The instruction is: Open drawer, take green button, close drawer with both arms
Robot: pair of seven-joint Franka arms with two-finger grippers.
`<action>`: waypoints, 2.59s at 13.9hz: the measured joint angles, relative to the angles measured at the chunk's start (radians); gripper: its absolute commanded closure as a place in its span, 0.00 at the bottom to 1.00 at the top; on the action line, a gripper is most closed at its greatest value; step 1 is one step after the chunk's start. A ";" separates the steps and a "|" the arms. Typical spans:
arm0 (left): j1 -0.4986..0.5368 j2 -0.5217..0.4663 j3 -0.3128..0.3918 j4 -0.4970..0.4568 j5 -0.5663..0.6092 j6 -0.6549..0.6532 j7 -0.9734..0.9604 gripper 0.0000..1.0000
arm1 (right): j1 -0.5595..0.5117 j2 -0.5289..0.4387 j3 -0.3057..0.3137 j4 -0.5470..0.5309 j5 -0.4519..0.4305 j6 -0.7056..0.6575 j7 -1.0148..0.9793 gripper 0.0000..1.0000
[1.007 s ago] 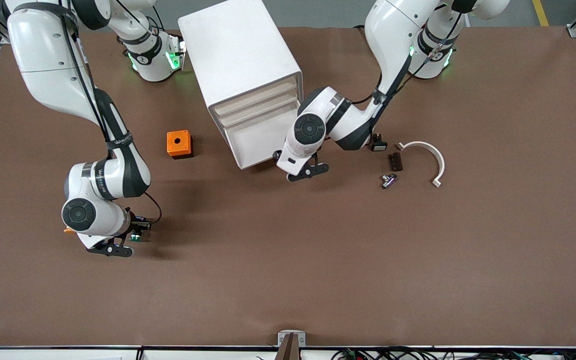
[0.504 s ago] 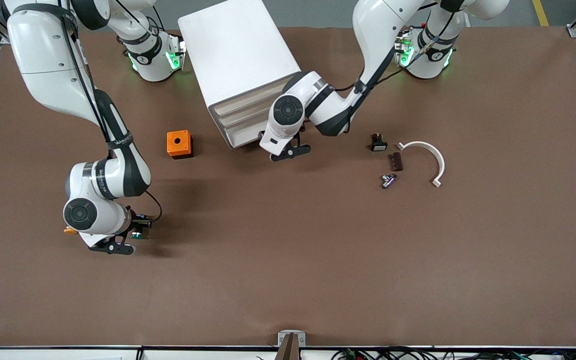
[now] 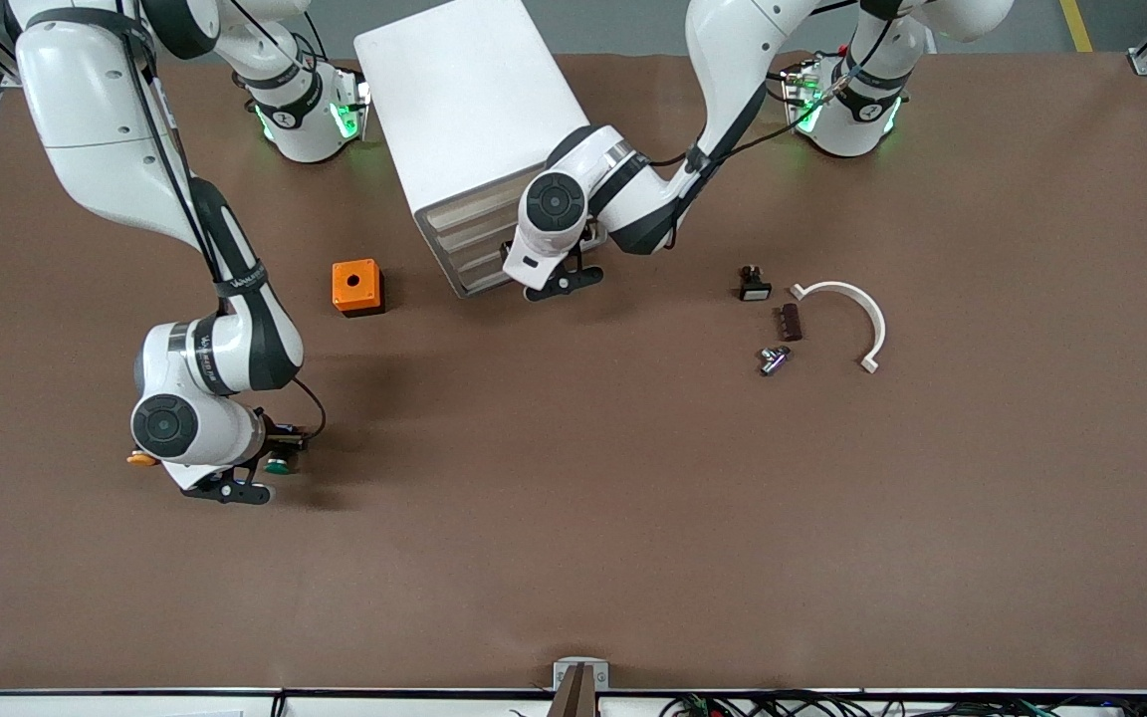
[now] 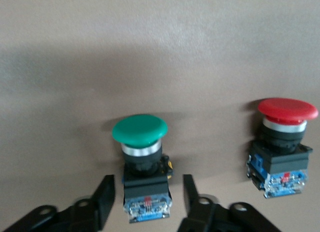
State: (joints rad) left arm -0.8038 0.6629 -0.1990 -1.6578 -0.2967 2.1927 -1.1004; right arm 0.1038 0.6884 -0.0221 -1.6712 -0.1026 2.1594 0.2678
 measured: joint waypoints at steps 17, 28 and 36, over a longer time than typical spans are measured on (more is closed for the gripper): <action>0.620 -0.208 0.039 0.156 0.372 -0.225 0.433 0.00 | -0.050 -0.433 0.008 0.011 0.011 -0.382 -0.255 0.00; 0.745 -0.366 0.040 0.179 0.374 -0.470 0.728 0.00 | -0.086 -0.721 0.005 0.020 0.021 -0.551 -0.338 0.00; 0.795 -0.507 0.039 0.180 0.374 -0.688 0.814 0.00 | -0.106 -0.712 0.000 0.101 0.024 -0.573 -0.338 0.00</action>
State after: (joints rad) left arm -0.0085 0.1559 -0.1596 -1.4783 0.0774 1.5052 -0.2867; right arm -0.0026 -0.0235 -0.0225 -1.5700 -0.0786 1.5865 -0.0701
